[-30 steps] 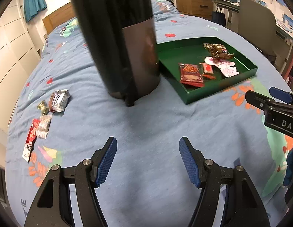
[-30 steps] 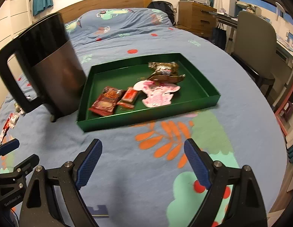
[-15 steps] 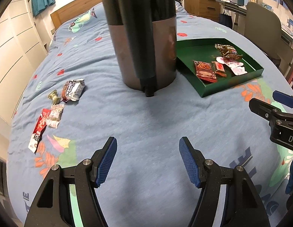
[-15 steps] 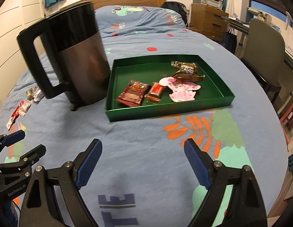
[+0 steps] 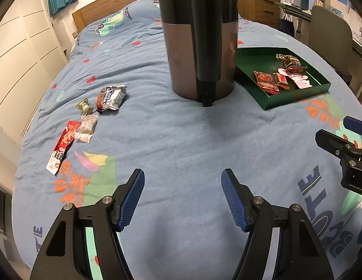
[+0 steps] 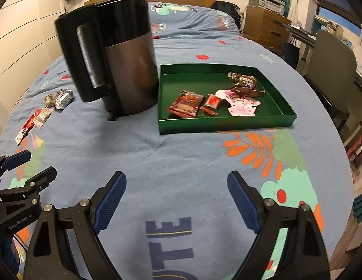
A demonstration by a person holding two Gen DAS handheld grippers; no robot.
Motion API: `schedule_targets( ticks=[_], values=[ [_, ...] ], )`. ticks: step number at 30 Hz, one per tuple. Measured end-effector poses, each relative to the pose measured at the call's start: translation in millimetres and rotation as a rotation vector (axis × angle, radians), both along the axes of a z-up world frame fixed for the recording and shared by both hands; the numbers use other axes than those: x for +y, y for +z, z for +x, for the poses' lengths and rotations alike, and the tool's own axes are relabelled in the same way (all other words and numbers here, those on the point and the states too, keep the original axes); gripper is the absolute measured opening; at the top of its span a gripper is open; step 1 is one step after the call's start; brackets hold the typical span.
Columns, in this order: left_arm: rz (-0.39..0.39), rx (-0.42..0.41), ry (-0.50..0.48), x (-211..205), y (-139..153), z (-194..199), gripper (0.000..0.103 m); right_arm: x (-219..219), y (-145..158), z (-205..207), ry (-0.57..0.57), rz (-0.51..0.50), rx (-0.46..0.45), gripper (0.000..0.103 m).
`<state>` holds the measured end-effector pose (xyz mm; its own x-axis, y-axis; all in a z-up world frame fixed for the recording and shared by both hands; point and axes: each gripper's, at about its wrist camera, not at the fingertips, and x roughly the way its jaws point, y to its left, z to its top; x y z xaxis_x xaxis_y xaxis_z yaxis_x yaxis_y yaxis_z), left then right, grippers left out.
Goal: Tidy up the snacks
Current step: 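Move both open tools back toward the remaining snacks on the bed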
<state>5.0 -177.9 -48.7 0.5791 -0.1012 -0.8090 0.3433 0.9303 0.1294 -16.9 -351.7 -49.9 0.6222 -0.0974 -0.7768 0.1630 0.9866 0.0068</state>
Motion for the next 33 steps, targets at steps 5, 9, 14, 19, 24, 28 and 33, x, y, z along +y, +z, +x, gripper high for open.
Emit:
schedule_targets(
  ticks=[5, 9, 14, 19, 24, 28, 33],
  values=[
    [-0.005, -0.005, 0.007, 12, 2, -5, 0.065, 14, 5, -6, 0.008, -0.01, -0.001, 0.103],
    [-0.017, -0.014, 0.015, 22, 7, -8, 0.066, 24, 11, -10, 0.017, -0.023, -0.004, 0.103],
    [-0.041, -0.022, 0.035, 40, 11, -10, 0.066, 37, 17, -12, 0.028, -0.036, -0.007, 0.103],
    [-0.052, -0.023, 0.059, 59, 10, -11, 0.066, 53, 22, -14, 0.04, -0.038, -0.007, 0.103],
    [-0.063, -0.024, 0.081, 76, 9, -13, 0.066, 66, 20, -16, 0.048, -0.04, 0.002, 0.103],
    [-0.067, -0.023, 0.094, 87, 8, -15, 0.067, 76, 20, -18, 0.058, -0.046, 0.011, 0.103],
    [-0.074, -0.023, 0.113, 101, 7, -18, 0.068, 89, 22, -20, 0.074, -0.056, 0.017, 0.103]
  ],
)
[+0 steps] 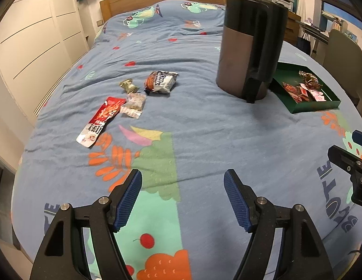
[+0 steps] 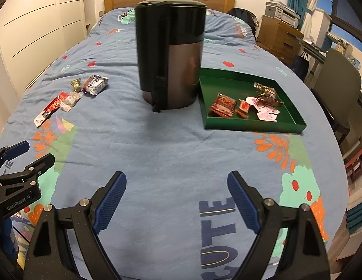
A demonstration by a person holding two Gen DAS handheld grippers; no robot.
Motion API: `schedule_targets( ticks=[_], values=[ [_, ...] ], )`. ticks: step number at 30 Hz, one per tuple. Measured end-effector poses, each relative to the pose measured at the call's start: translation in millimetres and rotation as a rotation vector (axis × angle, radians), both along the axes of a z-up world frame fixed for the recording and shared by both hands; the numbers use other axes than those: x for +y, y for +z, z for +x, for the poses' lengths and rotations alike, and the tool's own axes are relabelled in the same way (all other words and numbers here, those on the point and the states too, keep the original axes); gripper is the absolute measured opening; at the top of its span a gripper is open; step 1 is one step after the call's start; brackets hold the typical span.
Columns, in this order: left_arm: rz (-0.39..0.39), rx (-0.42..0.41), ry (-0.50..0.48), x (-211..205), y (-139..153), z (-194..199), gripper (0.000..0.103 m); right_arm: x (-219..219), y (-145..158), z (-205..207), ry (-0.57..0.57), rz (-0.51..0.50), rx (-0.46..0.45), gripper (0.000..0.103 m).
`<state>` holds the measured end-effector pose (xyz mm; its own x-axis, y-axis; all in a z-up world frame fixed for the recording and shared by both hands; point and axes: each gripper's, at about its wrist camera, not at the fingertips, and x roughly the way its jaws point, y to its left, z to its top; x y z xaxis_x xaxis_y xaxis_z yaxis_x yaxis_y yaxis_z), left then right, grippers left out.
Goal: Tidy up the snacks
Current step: 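Move both open tools back toward the remaining snacks on the bed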
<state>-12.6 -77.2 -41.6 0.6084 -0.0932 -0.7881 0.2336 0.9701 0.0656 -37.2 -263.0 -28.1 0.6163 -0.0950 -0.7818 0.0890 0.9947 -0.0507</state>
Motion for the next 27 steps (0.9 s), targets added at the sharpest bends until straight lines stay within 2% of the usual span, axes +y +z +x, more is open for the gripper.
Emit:
schedule_targets(
  ticks=[13, 27],
  values=[
    [-0.008, -0.031, 0.053, 42, 8, -13, 0.073, 35, 14, -8, 0.054, -0.012, -0.009, 0.103],
    [0.03, -0.014, 0.207, 136, -6, 15, 0.074, 84, 8, 12, 0.14, 0.001, 0.015, 0.103]
  ],
)
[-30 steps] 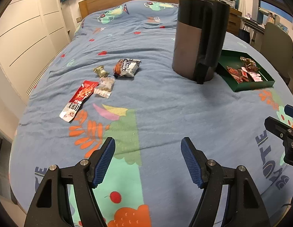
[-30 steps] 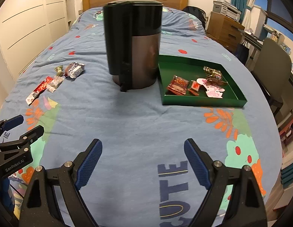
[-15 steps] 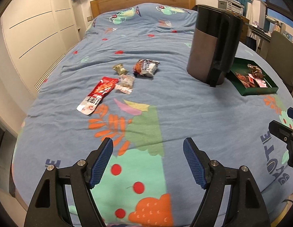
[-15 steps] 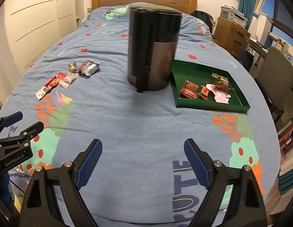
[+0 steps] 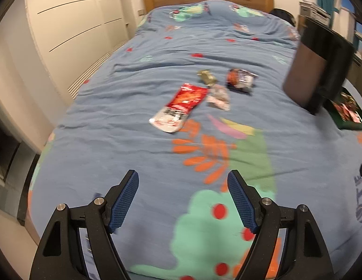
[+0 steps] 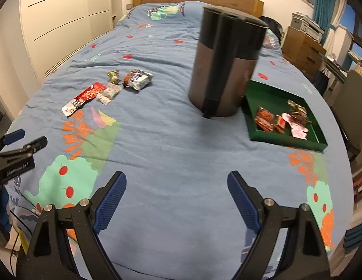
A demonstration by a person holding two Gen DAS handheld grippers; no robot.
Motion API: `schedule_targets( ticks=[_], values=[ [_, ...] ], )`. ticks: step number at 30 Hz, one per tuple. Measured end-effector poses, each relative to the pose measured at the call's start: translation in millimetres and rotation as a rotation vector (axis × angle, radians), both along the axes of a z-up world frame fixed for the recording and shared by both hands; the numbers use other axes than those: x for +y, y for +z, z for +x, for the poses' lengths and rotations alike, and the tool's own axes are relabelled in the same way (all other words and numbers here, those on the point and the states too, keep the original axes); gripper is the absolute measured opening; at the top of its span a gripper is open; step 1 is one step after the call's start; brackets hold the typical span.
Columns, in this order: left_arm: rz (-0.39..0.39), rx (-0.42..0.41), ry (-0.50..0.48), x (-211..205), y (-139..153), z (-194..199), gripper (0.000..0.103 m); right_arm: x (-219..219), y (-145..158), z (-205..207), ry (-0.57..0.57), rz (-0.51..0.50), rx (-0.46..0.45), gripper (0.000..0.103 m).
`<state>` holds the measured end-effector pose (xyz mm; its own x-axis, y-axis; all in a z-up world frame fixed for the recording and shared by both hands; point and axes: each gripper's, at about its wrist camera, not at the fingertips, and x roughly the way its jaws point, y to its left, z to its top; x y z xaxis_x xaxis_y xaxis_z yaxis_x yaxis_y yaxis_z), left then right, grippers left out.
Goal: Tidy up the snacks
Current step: 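Move both open tools back toward the remaining snacks on the bed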
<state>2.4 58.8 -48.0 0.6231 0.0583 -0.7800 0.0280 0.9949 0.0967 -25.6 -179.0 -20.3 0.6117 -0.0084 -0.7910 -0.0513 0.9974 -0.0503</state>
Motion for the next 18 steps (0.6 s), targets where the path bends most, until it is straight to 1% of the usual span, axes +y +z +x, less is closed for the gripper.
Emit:
schedule_targets(
  ticks=[9, 13, 18],
  values=[
    [0.033, 0.0, 0.063, 48, -7, 29, 0.074, 40, -9, 29, 0.069, 0.017, 0.016, 0.103],
    [0.036, -0.002, 0.059, 57, -9, 41, 0.074, 61, -14, 45, 0.106, 0.027, 0.025, 0.103],
    [0.033, -0.008, 0.022, 61, -12, 56, 0.074, 83, -19, 68, 0.137, 0.039, 0.025, 0.103]
  ],
)
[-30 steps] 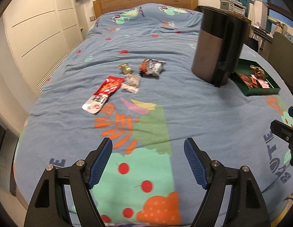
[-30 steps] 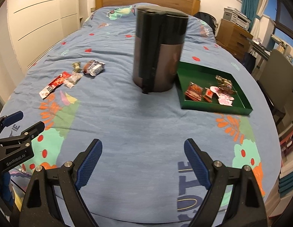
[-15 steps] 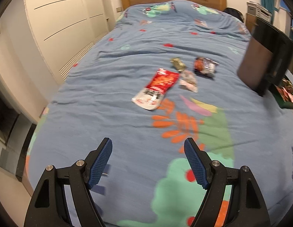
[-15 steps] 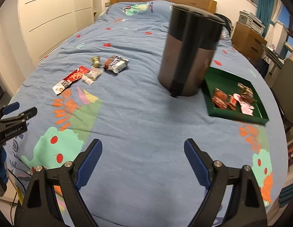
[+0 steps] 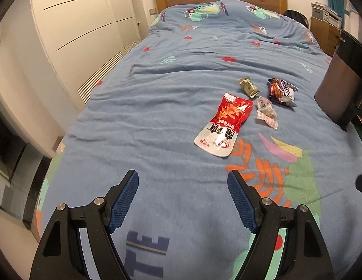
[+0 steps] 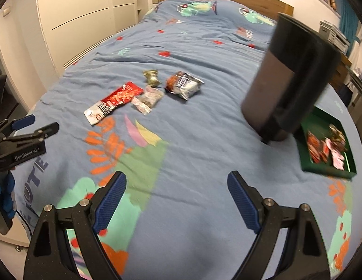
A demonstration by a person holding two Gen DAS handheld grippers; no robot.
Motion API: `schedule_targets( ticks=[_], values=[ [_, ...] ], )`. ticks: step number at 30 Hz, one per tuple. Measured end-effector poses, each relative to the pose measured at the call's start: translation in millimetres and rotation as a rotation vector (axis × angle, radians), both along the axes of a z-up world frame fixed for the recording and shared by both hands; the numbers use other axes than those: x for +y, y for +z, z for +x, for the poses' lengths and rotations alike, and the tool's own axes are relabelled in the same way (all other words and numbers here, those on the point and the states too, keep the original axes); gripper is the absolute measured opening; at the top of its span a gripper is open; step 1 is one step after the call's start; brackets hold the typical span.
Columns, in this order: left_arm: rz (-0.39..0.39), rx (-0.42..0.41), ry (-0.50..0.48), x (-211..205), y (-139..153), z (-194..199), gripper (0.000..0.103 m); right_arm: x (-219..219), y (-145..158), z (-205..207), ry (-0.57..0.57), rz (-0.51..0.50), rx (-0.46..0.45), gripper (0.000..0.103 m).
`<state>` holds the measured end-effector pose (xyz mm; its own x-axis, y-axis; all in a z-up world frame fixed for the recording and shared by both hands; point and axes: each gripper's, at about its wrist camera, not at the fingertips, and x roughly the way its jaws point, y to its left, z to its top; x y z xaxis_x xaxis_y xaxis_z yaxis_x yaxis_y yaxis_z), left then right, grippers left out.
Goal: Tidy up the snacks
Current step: 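Move both open tools back toward the remaining snacks on the bed, then grasp the red spicy strip bag with the left tool while the right tool grasps the pink-wrapped candy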
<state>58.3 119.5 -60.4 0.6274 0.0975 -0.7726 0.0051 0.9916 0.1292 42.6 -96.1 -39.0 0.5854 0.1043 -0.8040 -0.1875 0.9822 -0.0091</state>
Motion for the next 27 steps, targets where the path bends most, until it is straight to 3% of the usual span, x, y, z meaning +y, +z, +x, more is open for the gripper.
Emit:
schedule_targets(
  ticks=[17, 27],
  values=[
    [0.014, 0.011, -0.134, -16, -17, 52, 0.074, 48, 6, 91, 0.036, 0.081, -0.047, 0.103],
    [0.026, 0.037, -0.269, -35, -25, 86, 0.075, 49, -14, 132, -0.002, 0.139, 0.005, 0.103]
  ],
)
